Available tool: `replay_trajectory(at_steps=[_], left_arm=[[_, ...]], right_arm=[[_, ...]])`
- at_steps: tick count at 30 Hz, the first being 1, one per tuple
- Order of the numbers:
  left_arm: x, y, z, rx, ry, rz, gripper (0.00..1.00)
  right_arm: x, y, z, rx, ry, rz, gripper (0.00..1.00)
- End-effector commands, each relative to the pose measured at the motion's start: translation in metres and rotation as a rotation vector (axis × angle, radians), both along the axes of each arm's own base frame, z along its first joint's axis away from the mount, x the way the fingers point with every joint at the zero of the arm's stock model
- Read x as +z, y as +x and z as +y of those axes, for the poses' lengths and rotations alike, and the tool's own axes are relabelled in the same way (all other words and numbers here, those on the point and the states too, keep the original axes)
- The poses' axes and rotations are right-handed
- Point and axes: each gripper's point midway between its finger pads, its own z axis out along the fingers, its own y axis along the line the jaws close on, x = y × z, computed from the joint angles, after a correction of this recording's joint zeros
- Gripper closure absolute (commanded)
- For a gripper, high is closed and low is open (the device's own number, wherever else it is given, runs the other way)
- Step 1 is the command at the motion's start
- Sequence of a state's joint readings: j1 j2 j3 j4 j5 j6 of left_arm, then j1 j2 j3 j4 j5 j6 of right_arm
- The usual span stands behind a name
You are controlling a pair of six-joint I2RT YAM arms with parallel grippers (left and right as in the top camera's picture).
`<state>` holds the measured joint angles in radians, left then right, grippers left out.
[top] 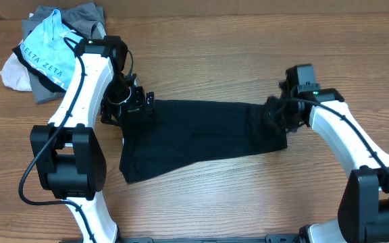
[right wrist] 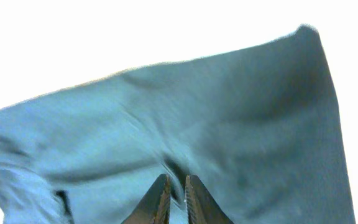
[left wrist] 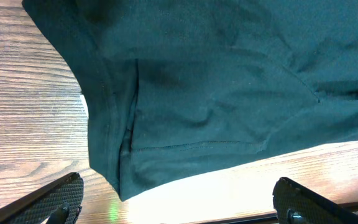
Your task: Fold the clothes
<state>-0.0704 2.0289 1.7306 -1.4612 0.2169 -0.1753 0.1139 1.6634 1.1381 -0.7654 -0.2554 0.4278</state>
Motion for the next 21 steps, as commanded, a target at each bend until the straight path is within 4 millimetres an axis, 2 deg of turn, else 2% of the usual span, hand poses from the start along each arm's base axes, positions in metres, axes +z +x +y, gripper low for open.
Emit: replay_trajectory(at_steps=[1,6,9,12,15,17,21], left_arm=[[0.010,0.004,-0.005,-0.016,-0.026,-0.041,0.00],[0.011,0.004,-0.005,-0.013,-0.026,-0.040,0.00],[0.011,0.004,-0.005,-0.013,-0.026,-0.040,0.00],[0.011,0.004,-0.005,-0.012,-0.026,-0.040,0.00],[0.011,0.004,-0.005,-0.009,-0.025,-0.039,0.00],[0.011,0.004,-0.005,-0.009,-0.025,-0.039,0.00],[0.011,0.004,-0.005,-0.009,-0.025,-0.039,0.00]], right_arm=[[0.009,0.010,0.003,-0.021,0.015,-0.040,0.87],[-0.016,0.013,0.003,-0.054,0.019,0.022,0.96],[-0.039,0.014,0.003,-0.054,0.013,0.066,0.96],[-0.051,0.022,0.006,-0.050,0.024,0.059,0.96],[-0.054,0.035,0.009,-0.047,0.037,0.018,0.96],[-0.051,0.043,0.010,-0.045,0.044,-0.019,0.91],[-0.040,0.048,0.017,-0.029,0.089,-0.029,0.91]])
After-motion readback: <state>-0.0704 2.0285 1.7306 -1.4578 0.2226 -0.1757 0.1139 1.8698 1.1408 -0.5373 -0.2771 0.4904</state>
